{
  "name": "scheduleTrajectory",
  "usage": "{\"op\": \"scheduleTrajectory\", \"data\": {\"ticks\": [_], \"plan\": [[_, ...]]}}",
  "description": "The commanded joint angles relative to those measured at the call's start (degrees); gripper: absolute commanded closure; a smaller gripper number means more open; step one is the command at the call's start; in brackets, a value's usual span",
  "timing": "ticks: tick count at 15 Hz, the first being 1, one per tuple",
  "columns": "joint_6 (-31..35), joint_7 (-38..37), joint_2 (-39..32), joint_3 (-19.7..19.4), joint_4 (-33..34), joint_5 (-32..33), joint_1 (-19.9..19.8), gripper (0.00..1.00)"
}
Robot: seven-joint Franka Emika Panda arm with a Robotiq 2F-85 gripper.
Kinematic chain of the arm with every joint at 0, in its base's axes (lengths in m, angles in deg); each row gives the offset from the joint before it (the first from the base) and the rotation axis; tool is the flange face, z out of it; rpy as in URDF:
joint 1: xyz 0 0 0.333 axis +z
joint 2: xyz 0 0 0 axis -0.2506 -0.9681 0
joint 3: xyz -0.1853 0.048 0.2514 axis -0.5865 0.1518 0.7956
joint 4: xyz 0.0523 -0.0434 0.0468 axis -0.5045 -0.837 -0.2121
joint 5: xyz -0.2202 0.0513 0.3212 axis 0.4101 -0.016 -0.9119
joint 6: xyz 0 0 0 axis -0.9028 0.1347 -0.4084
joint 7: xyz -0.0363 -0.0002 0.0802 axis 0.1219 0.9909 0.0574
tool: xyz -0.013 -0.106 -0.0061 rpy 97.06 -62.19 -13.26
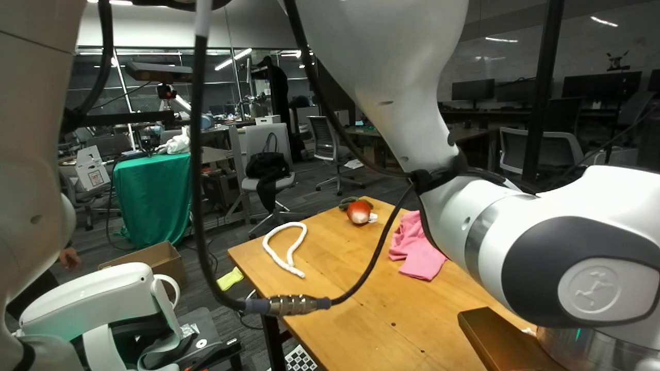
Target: Separate all the objects on the table
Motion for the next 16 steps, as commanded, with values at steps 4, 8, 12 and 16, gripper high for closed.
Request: {"op": "scheduleTrajectory", "data": {"ticks": [4, 8, 12, 16], "plan": [[4.64, -1.25, 3.63, 0.17, -1.12, -0.88, 1.15, 0.97], [9.13, -5.69, 7.97, -0.35, -2.38, -0.52, 3.35, 0.93], [12.41, -12.4, 13.09, -1.3, -3.49, 0.21, 5.33, 0.94], [15.42, -20.16, 18.37, -2.97, -6.07, 3.06, 6.53, 0.93]]}}
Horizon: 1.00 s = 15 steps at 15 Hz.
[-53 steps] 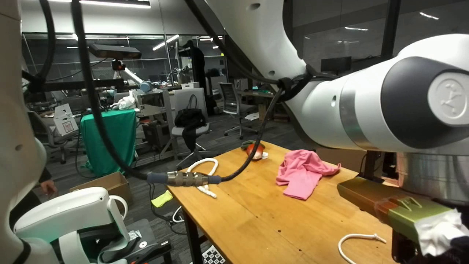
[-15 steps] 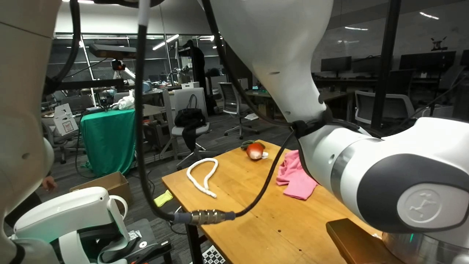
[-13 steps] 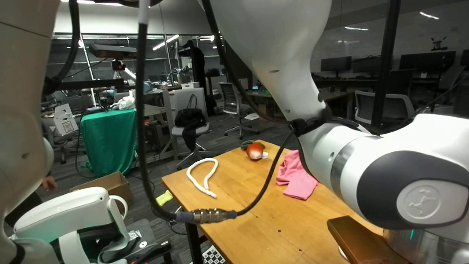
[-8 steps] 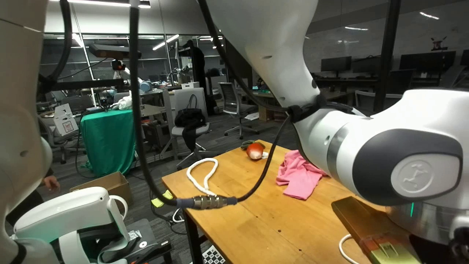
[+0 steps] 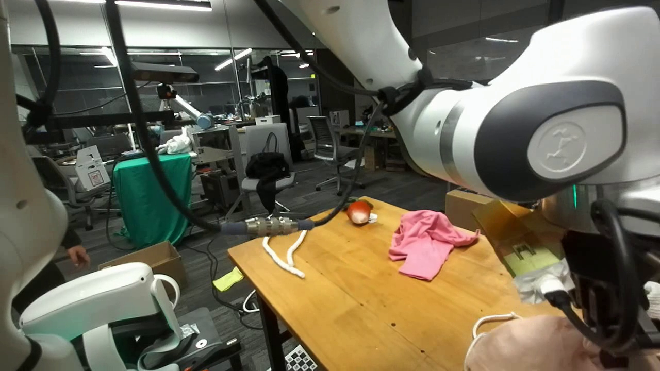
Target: Separate all the objects on the table
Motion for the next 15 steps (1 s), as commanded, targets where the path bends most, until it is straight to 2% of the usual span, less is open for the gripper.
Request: {"op": "scheduleTrajectory", "data": {"ticks": [1, 3, 7, 12, 15], "plan": [[3.83, -7.3, 6.65, -2.15, -4.77, 3.23, 1.37, 0.94], [4.84, -11.3, 9.68, -2.74, -6.75, 5.79, 1.13, 0.95], [5.52, -21.79, 15.17, -2.48, -8.76, 15.34, -0.12, 0.95], [2.18, -31.55, 20.98, 2.56, -7.46, 25.35, -2.39, 0.95], [-0.02, -33.81, 23.67, 6.51, -6.13, 27.32, -3.27, 0.95]]}}
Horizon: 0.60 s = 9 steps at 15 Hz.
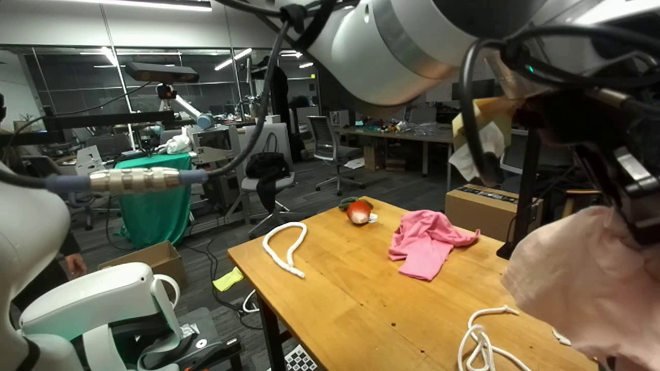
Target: Separate all the objects on the table
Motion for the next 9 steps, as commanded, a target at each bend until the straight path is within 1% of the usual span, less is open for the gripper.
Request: {"op": "scheduleTrajectory", "data": {"ticks": [1, 5, 9], "plan": [[-3.17, -3.39, 4.52, 5.17, 1.01, 2.7, -1.87, 0.95], [-5.94, -3.39, 6.62, 9.44, 3.05, 2.35, -2.02, 0.95], [-7.36, -3.05, 7.82, 12.16, 5.08, 2.05, -1.81, 0.95]]}}
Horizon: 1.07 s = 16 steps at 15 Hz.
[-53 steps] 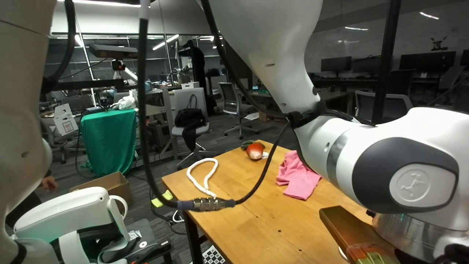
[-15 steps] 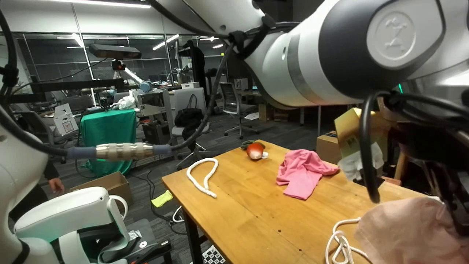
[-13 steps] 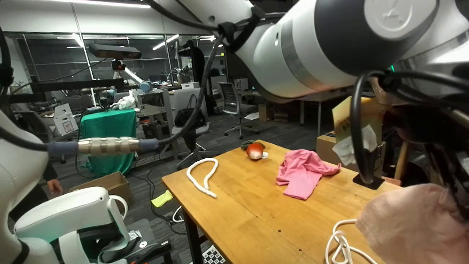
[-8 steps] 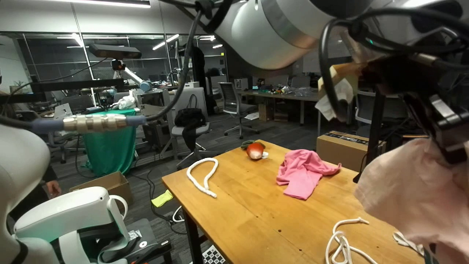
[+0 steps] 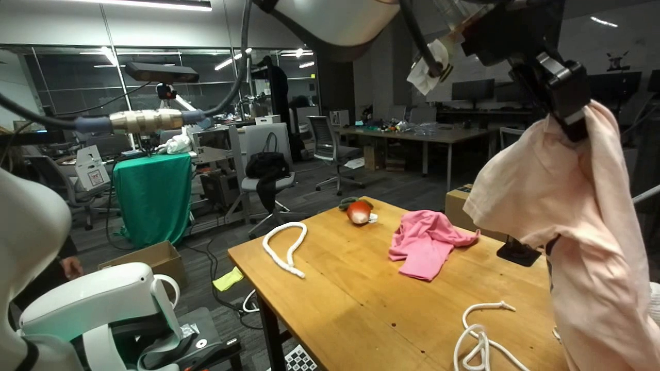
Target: Separate all the objects on the table
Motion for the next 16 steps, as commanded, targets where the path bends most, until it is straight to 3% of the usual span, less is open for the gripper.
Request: {"op": "scheduleTrajectory", "data": {"ticks": [1, 12, 16], "plan": [[-1.57, -0.85, 1.77, 2.71, 2.17, 0.94, -0.93, 0.95], [-1.64, 0.73, 8.03, 5.16, 5.65, -0.93, -0.85, 0.95], [-3.07, 6.46, 9.93, 5.72, 6.59, -5.72, 1.85, 0.95]]}}
